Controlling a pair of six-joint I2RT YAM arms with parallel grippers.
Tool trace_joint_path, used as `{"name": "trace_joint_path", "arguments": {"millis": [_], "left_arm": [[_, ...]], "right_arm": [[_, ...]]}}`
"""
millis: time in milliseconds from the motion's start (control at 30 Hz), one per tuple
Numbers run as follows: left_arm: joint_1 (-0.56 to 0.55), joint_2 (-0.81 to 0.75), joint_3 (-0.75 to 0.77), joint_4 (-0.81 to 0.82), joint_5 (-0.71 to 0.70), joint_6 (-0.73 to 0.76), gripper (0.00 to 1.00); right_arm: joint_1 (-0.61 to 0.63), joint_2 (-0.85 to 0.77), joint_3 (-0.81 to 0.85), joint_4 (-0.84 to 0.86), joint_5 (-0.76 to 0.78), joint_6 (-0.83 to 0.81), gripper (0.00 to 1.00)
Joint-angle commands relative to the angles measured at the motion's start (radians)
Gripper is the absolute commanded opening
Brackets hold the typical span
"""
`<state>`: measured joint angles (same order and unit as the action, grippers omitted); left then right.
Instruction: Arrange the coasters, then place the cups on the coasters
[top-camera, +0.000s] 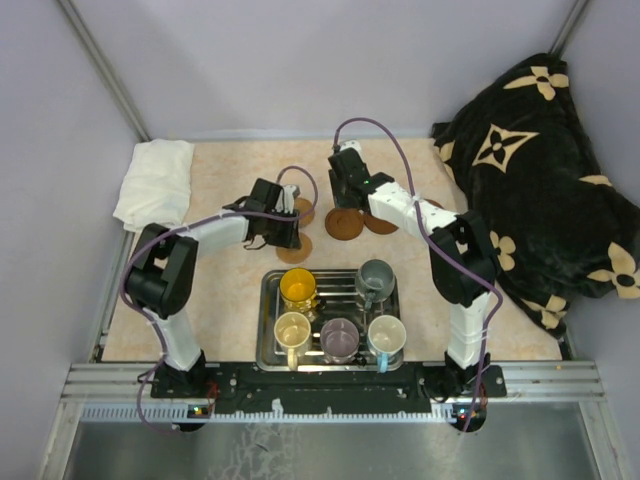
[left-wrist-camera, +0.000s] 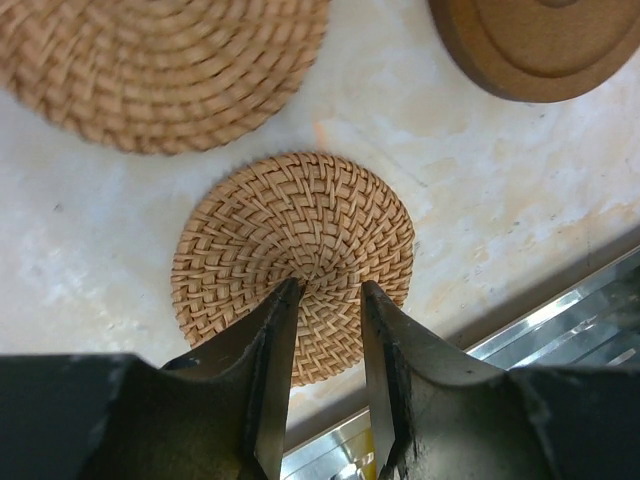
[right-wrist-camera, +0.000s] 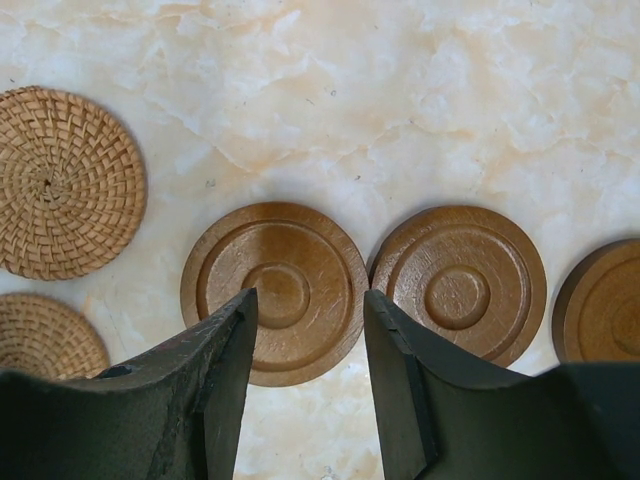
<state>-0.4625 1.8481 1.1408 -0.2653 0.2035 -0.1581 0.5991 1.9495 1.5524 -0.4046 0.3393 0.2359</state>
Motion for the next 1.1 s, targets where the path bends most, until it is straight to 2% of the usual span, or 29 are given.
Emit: {"name": "trace_joint_path", "arguments": {"millis": [0, 233, 467, 667, 1067], "left_arm": [[0.067, -0.001, -0.096, -0.166, -0.109, -0.036, 0.40], [0.157, -0.017, -0.101, -0.115, -0.122, -0.081, 0.40], [0.222, 0.100, 0.050, -0.081, -0.106, -0.090, 0.40], [0.266, 0.168, 0.136, -0.058, -0.104, -0.136, 0.40], [0.330, 0.182, 0.160, -0.057, -0.142, -0.135, 0.40]], "right_arm": [[-0.002, -0.032, 0.030, 0.037, -0.006, -0.004, 0.48], [-0.019, 0.012, 0.065, 0.037, -0.116, 0.008, 0.48], [-0.024, 0.107, 0.166, 0.038, -0.284, -0.076, 0.46], [-0.023, 0.162, 0.185, 0.080, -0.334, -0.076, 0.28], [-0.013, 0.330, 0.357, 0.082, -0.406, -0.098, 0.32]]}}
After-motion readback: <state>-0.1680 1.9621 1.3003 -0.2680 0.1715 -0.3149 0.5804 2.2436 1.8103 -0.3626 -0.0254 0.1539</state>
